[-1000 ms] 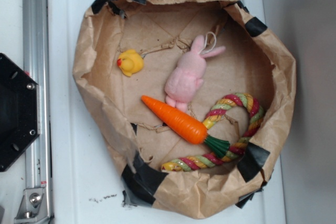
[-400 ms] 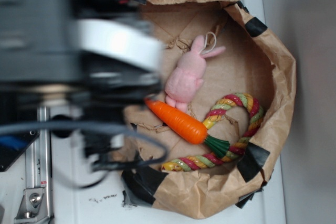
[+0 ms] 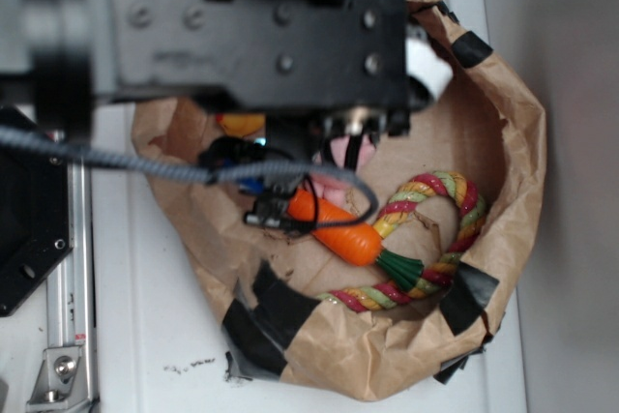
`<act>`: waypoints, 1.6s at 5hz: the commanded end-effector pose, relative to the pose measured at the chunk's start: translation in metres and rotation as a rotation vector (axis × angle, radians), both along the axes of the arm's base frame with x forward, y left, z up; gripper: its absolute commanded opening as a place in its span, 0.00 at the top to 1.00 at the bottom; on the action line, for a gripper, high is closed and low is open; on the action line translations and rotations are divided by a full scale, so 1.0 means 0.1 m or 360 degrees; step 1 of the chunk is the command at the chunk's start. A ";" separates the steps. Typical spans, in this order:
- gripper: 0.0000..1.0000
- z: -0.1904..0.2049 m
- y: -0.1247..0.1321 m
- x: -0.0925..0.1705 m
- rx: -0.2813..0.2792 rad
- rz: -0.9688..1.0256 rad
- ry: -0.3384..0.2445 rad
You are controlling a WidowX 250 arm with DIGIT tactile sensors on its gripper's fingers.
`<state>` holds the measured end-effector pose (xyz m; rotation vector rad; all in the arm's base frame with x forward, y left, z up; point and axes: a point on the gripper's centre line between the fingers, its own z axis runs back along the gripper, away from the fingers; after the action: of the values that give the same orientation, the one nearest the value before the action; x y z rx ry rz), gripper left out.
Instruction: Grab the yellow duck.
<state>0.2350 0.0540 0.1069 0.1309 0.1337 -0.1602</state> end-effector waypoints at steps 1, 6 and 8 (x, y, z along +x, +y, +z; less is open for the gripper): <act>0.00 -0.10 0.10 0.02 0.0031 -0.0114 0.0006; 0.00 -0.10 0.10 0.02 0.0031 -0.0114 0.0006; 0.00 -0.29 0.27 -0.09 0.0034 -0.0329 -0.0020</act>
<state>0.2226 0.0760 0.0681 0.1425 0.1586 -0.3785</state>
